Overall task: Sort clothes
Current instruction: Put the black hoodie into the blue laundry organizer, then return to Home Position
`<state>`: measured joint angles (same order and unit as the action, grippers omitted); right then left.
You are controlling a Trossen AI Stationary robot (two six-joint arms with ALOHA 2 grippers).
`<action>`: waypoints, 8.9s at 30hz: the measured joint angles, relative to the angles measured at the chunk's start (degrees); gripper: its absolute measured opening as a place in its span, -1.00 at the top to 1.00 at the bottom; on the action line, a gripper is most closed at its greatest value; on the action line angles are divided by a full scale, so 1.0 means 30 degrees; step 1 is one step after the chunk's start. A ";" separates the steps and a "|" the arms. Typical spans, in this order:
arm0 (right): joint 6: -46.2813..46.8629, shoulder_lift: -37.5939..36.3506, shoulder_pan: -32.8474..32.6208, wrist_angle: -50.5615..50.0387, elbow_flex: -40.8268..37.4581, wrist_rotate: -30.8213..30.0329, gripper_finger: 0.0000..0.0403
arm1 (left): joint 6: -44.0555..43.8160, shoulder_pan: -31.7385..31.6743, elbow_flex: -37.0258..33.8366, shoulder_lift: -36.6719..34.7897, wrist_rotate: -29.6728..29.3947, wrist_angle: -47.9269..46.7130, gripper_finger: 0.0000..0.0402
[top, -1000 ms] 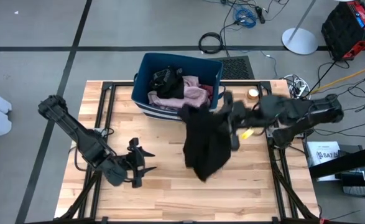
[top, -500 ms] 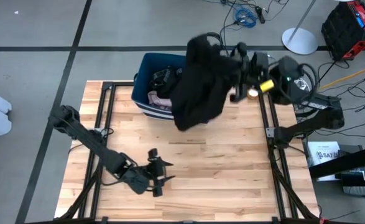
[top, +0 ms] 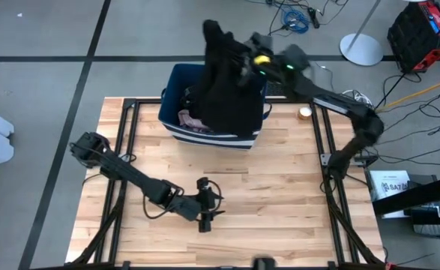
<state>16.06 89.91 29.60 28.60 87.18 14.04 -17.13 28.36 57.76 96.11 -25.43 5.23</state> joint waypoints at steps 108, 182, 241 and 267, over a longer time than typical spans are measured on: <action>-0.3127 1.1663 0.0208 -2.2658 1.1732 0.1338 0.64 | 0.6847 -0.4963 0.0000 0.0330 0.6412 -0.5132 -0.14; -0.6221 -0.3231 -0.4415 -3.4699 1.1643 0.0844 -0.37 | 0.7534 -0.5422 0.0663 -0.9521 0.3034 -0.2078 -0.14; 0.2415 -1.6394 -0.6707 0.4571 -2.7376 -0.1343 -0.37 | 0.1425 -0.5429 -1.6098 -2.4698 0.0817 0.1063 -0.14; 0.0632 -1.6379 -0.6689 0.3047 -2.7636 -0.1333 -0.37 | 0.2894 -0.5429 -1.9110 -3.0601 0.1101 -0.0499 -0.14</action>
<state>17.96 40.77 9.53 37.74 4.27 10.04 -8.45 12.08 0.43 4.30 -22.13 3.74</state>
